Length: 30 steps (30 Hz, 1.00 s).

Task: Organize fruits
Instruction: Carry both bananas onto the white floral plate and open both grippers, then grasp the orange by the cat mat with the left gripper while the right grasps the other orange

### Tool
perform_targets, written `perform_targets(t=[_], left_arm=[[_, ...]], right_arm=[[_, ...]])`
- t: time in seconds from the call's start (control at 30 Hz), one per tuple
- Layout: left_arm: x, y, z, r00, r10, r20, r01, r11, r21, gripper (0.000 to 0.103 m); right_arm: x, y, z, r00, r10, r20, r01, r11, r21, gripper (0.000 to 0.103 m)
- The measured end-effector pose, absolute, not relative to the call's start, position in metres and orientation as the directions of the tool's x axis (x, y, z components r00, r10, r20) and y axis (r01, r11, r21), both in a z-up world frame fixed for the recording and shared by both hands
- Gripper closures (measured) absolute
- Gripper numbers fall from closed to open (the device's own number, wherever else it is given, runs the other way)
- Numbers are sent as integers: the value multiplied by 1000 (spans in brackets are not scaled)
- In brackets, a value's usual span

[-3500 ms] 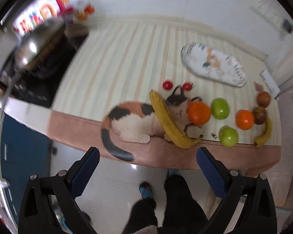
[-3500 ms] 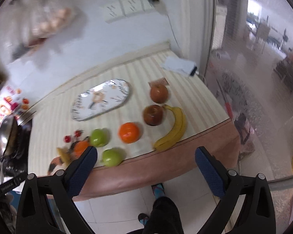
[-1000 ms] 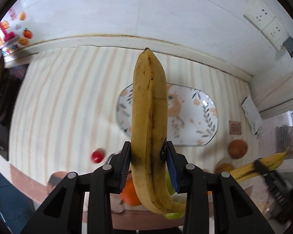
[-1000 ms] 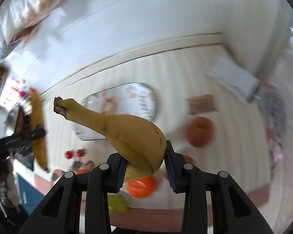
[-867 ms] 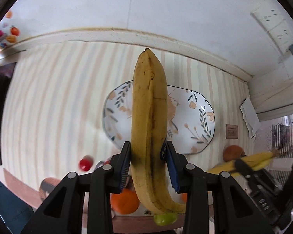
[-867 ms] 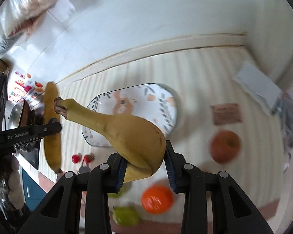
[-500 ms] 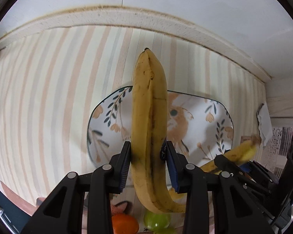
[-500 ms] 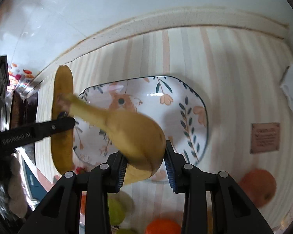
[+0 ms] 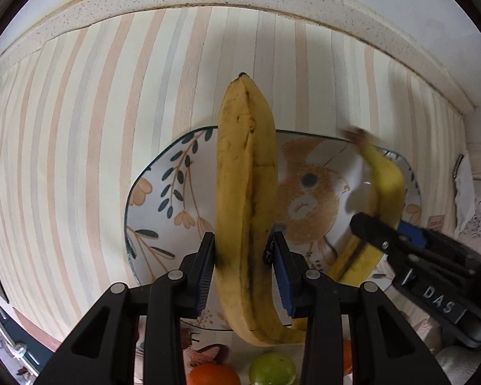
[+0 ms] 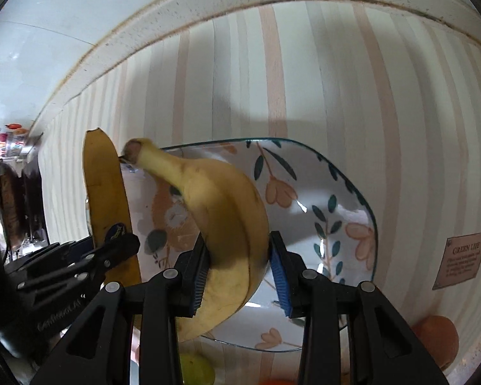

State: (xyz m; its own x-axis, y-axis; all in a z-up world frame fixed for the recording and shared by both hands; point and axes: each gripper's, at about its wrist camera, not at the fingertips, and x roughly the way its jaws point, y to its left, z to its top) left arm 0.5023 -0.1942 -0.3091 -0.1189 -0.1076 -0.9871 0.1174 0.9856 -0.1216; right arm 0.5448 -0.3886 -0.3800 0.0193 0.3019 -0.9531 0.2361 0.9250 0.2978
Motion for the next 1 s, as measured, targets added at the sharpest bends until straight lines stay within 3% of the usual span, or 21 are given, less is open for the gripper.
perform_targets(t=[0.1, 0.23, 0.3, 0.37, 0.5, 0.53, 0.63, 1.0], left_arm=[[503, -196, -310, -114, -98, -989, 110, 988, -111, 67], [499, -198, -300, -71, -89, -993, 126, 987, -98, 67], [495, -194, -294, -22, -63, -998, 148, 987, -65, 64], [491, -191, -283, 17, -62, -998, 154, 986, -58, 57], [484, -178, -265, 82, -60, -995, 141, 989, -48, 25], [481, -174, -261, 95, -52, -994, 135, 990, -39, 22], [472, -160, -252, 124, -41, -991, 120, 992, -26, 16], [432, -147, -217, 249, -43, -967, 109, 994, -16, 16]], right_arm=[[548, -384, -376, 22, 285, -958, 240, 929, 282, 59], [543, -384, -366, 40, 260, -965, 245, 934, 262, 43], [540, -379, -359, 57, 234, -971, 234, 942, 241, 42], [537, -376, -351, 77, 205, -976, 223, 950, 218, 36], [526, -366, -334, 116, 155, -981, 193, 966, 175, 16], [522, -363, -330, 123, 144, -982, 187, 968, 165, 13], [511, -359, -320, 142, 124, -982, 182, 972, 149, 11], [448, -355, -262, 248, 73, -966, 167, 979, 117, 10]])
